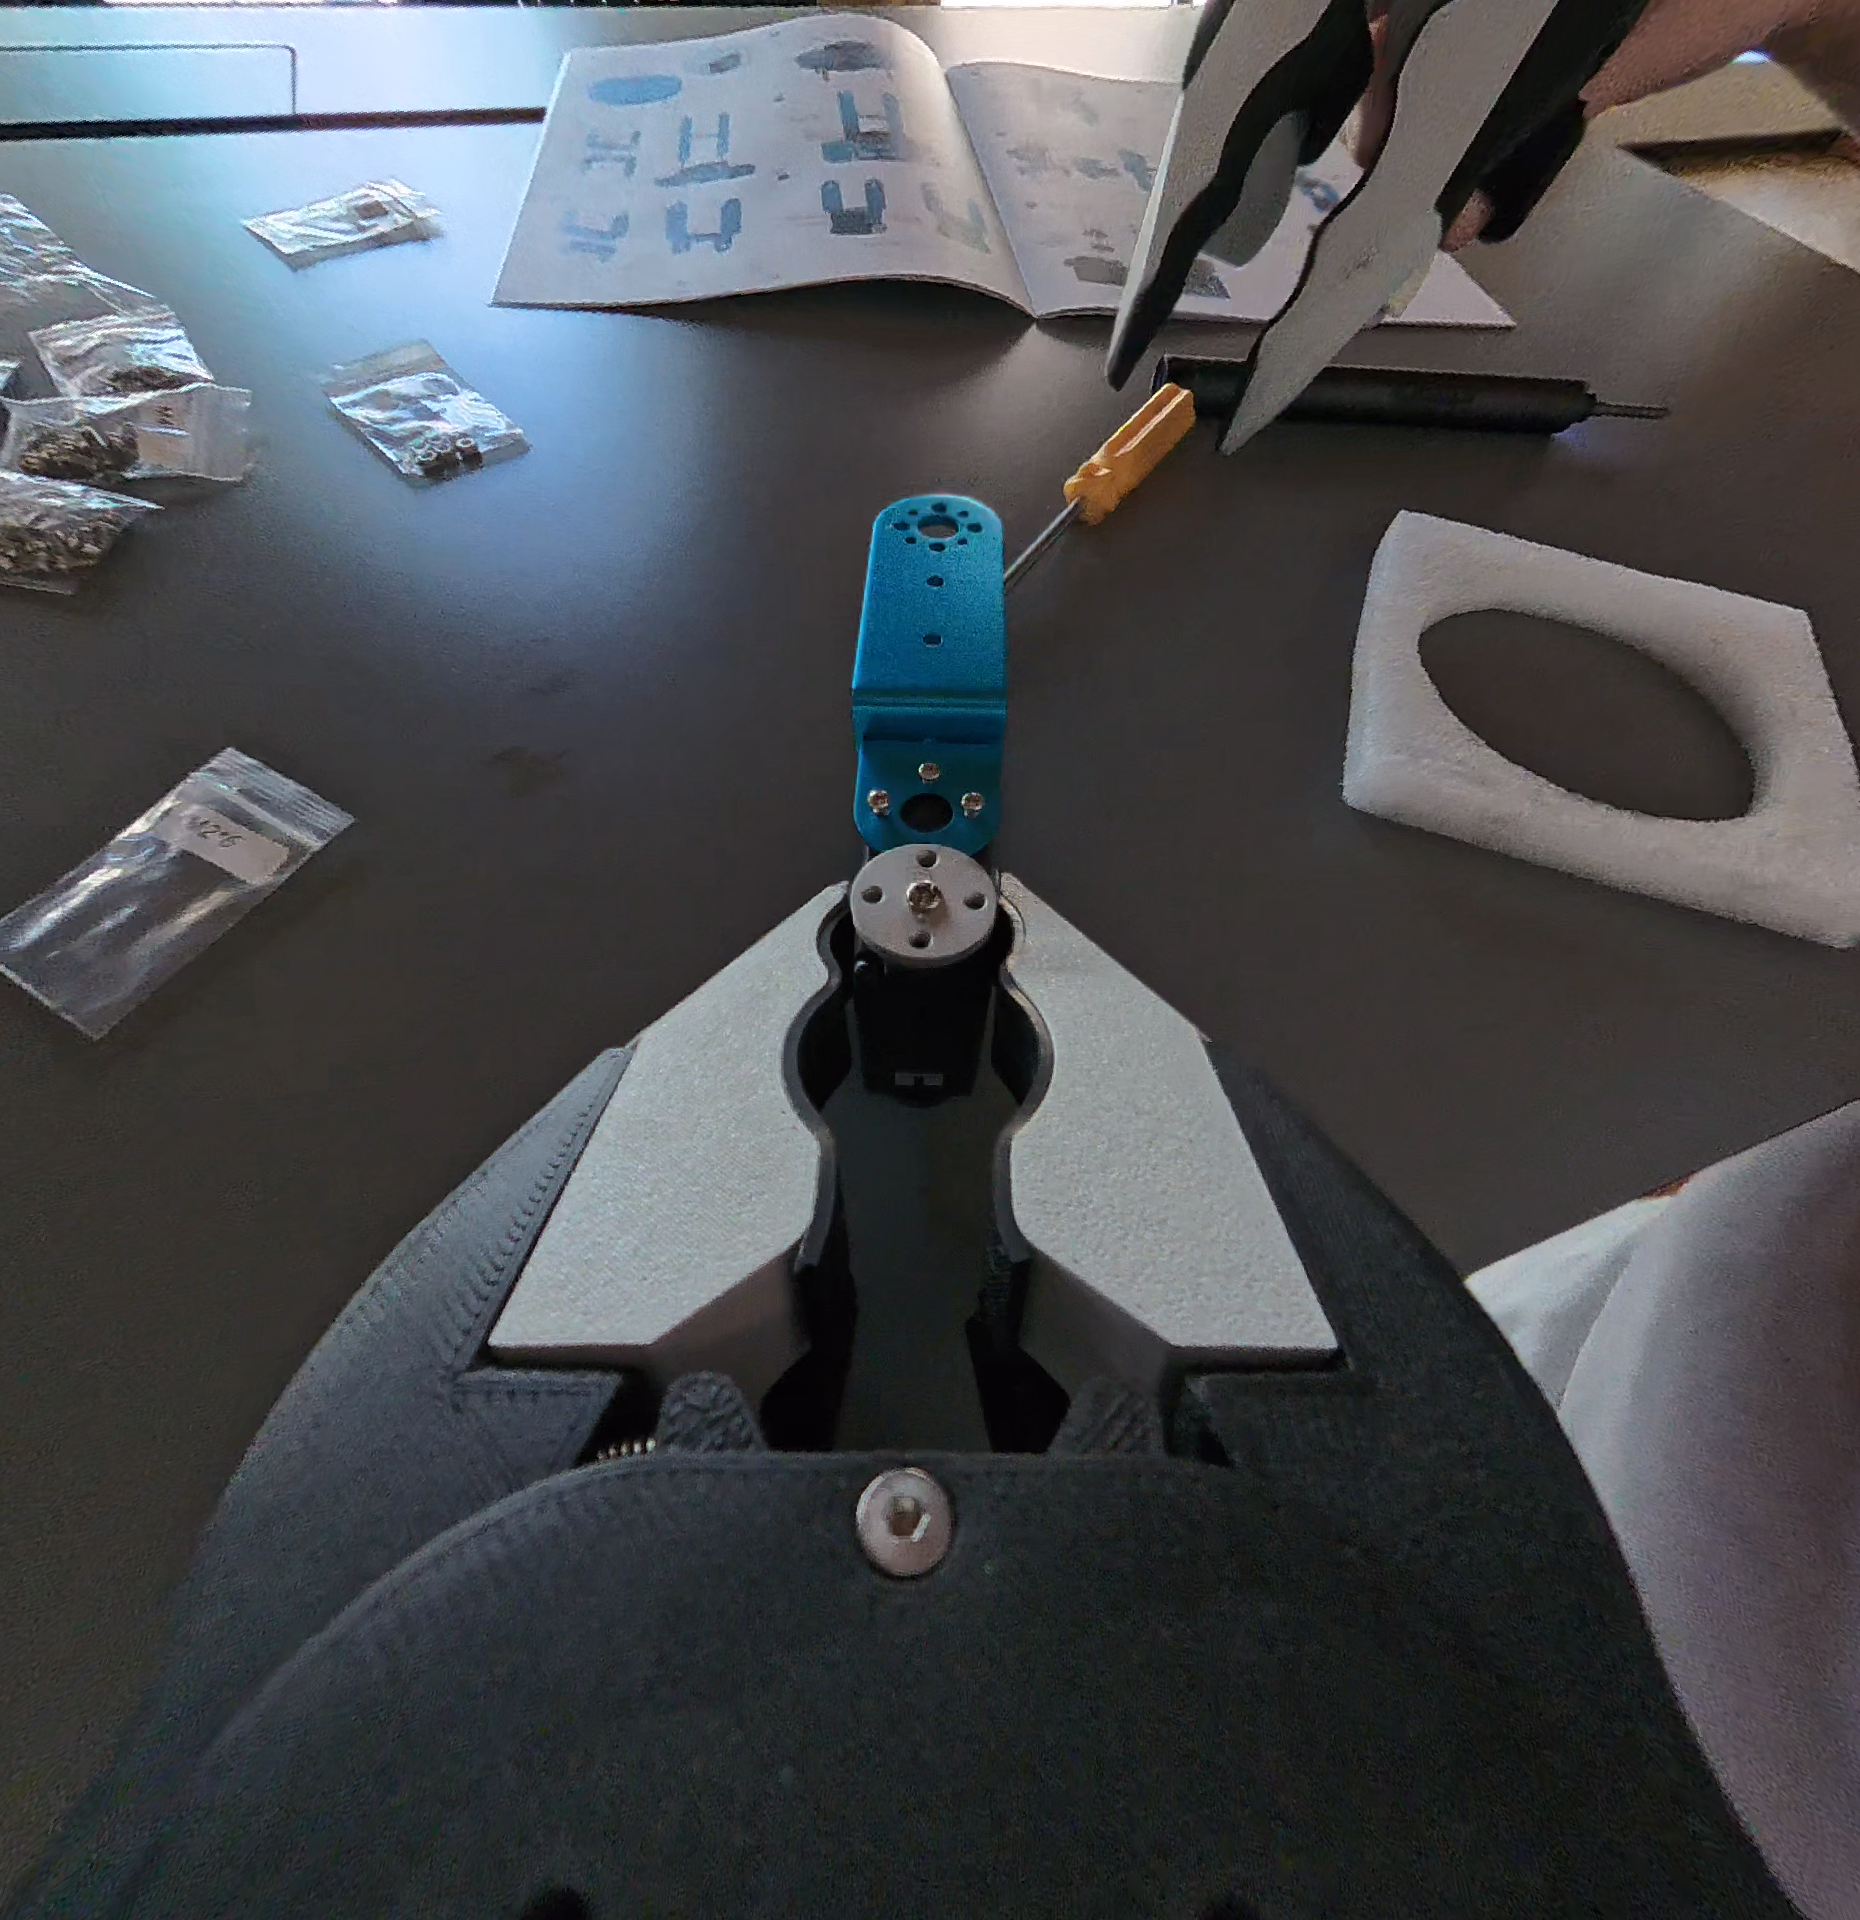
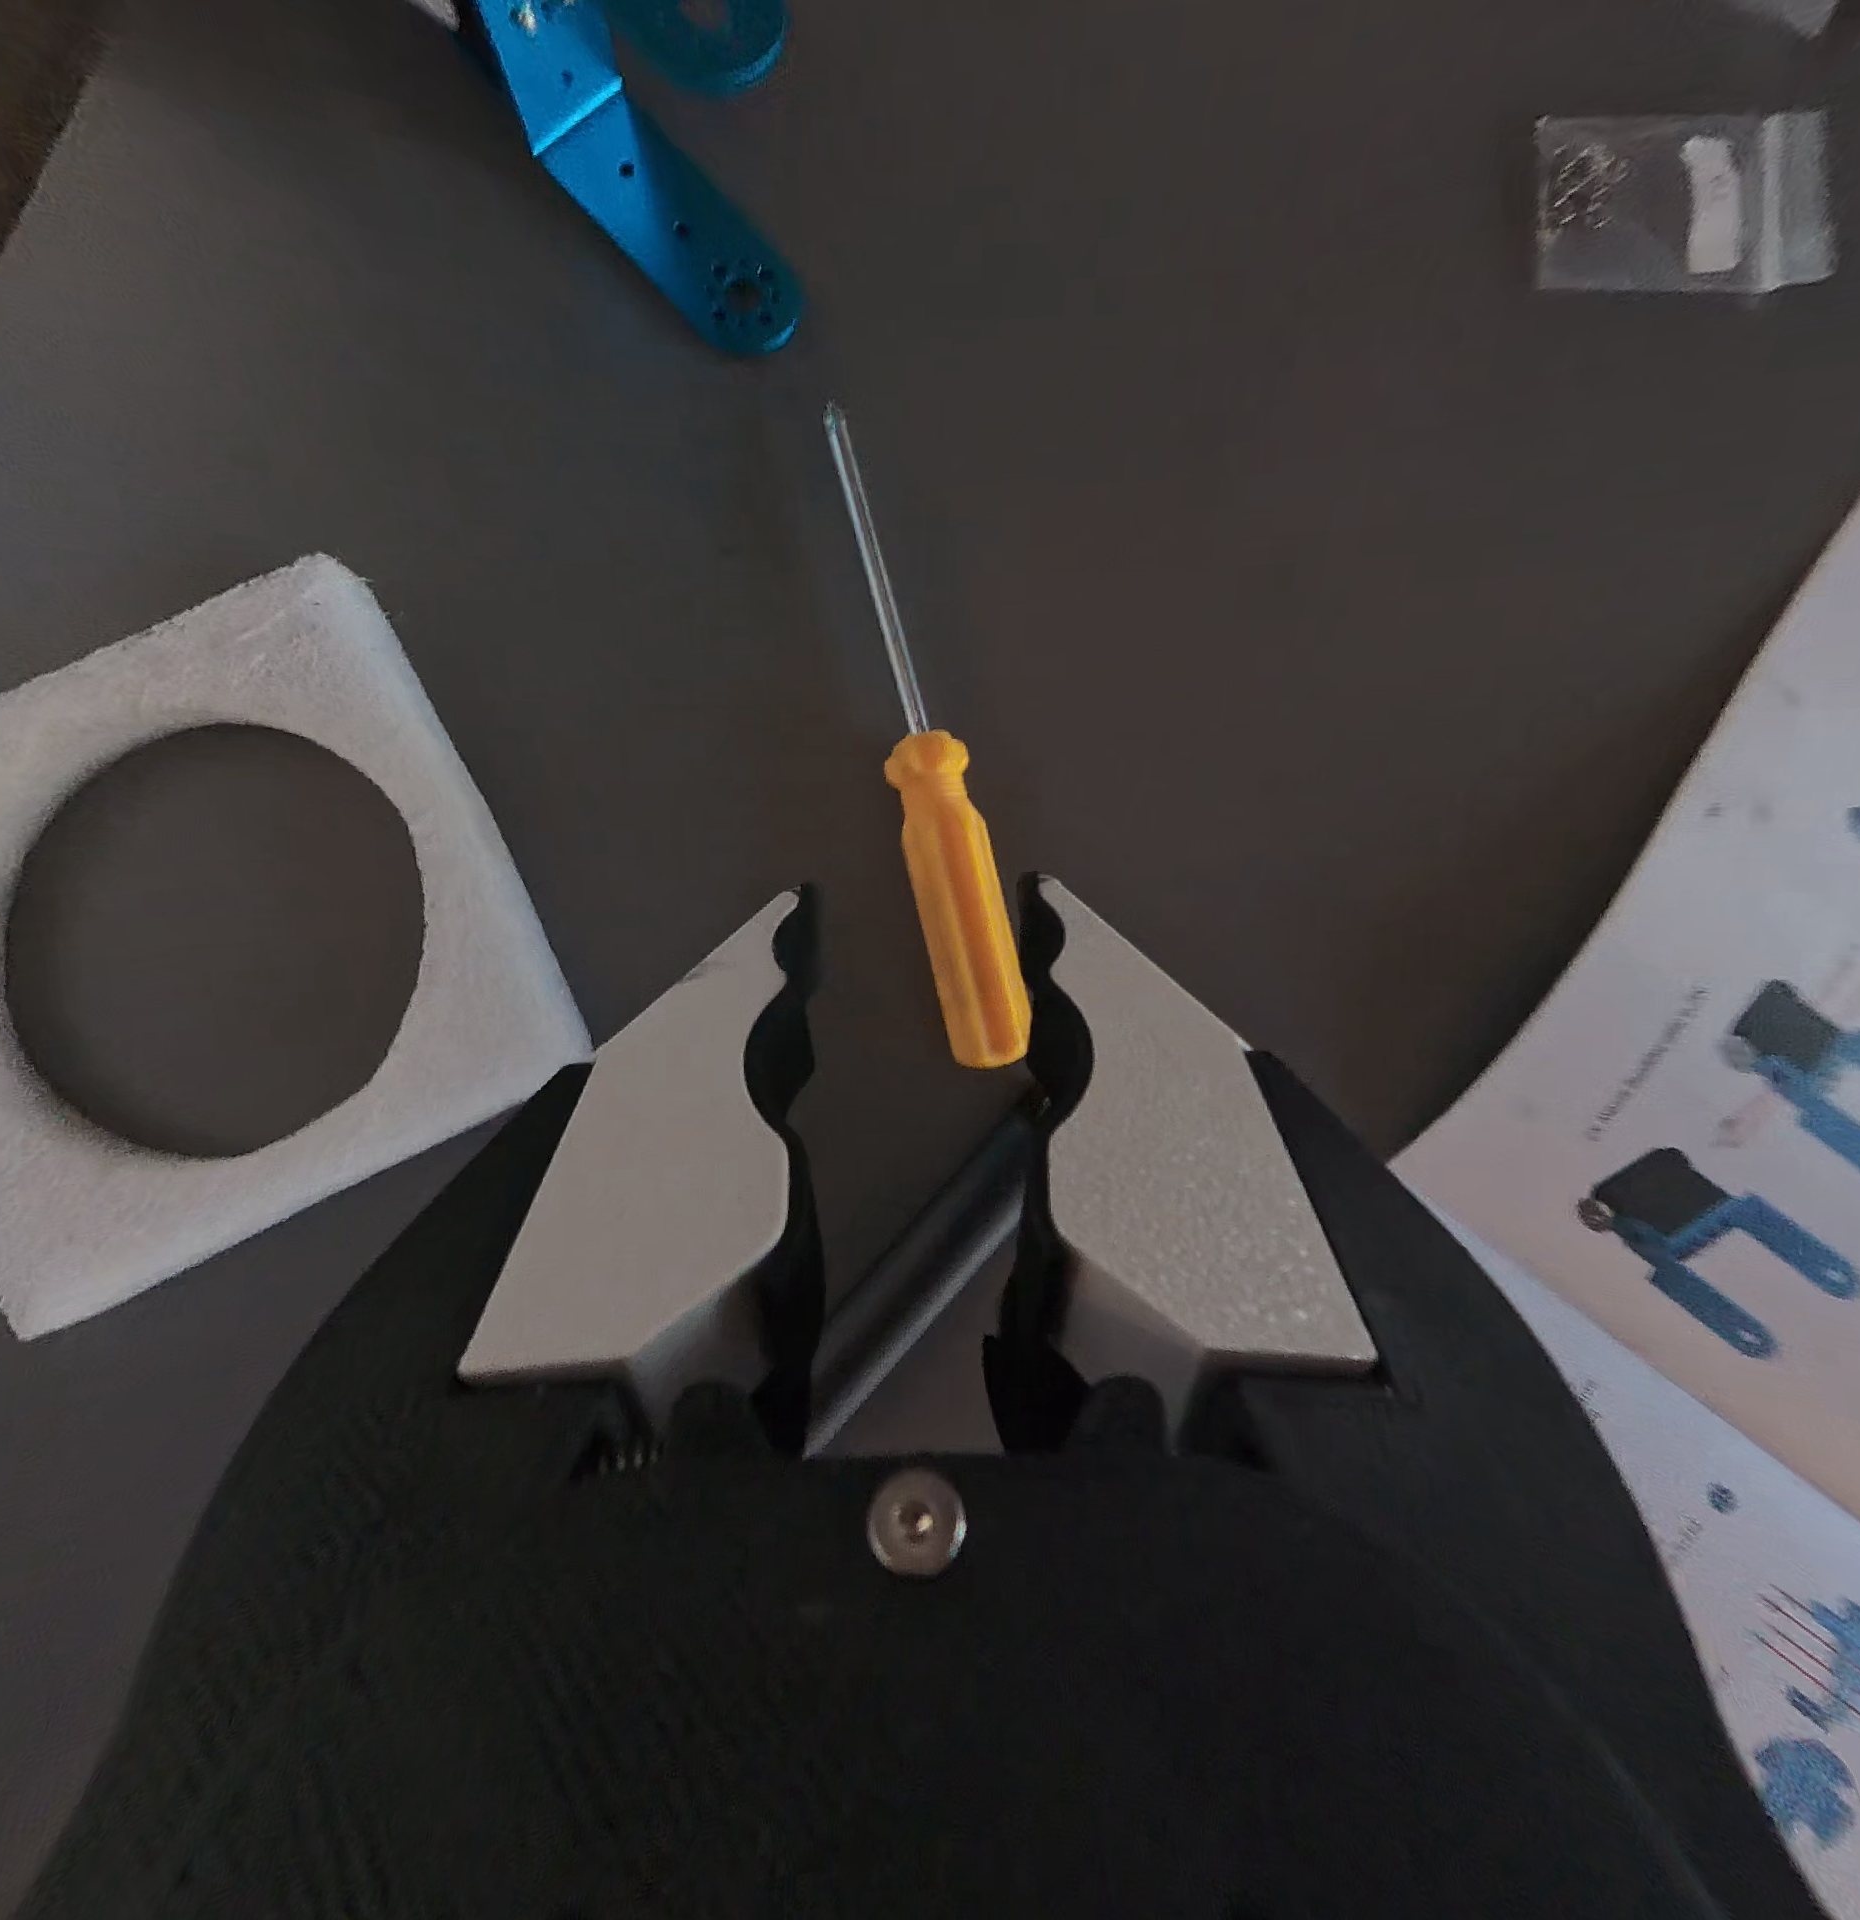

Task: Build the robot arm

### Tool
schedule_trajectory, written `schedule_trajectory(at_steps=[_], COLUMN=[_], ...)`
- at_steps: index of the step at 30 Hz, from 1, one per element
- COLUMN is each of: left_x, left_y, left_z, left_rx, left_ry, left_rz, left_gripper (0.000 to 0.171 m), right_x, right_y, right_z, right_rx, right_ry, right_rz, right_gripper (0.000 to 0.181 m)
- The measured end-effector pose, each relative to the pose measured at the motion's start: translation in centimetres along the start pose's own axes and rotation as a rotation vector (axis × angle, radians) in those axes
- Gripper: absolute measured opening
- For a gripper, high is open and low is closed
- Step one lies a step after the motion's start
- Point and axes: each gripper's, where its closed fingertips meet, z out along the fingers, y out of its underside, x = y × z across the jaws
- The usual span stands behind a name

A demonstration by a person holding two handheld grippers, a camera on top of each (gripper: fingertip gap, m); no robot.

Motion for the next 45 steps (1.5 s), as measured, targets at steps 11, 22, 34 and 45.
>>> schedule_trajectory(at_steps=[11,22,34,45], left_x=[-1.6,-0.7,10.0,13.5], left_y=[0.2,-8.6,-11.3,-13.2], left_z=[-1.0,-3.8,5.6,2.8], left_rx=[-0.071,0.102,-0.114,-0.001], left_ry=[-0.069,-0.003,0.201,0.468], left_rz=[0.101,0.095,0.965,0.683], left_gripper=[0.021,0.055,0.018,0.017], right_x=[0.6,-2.7,-7.6,-10.4], right_y=[1.0,-4.5,-7.4,-9.7], right_z=[0.5,-8.1,-8.2,-11.7], right_rx=[0.072,0.115,0.110,0.711], right_ry=[-0.022,0.621,0.546,0.137], right_rz=[0.043,-0.365,-0.355,-0.058], right_gripper=[0.019,0.018,0.018,0.053])
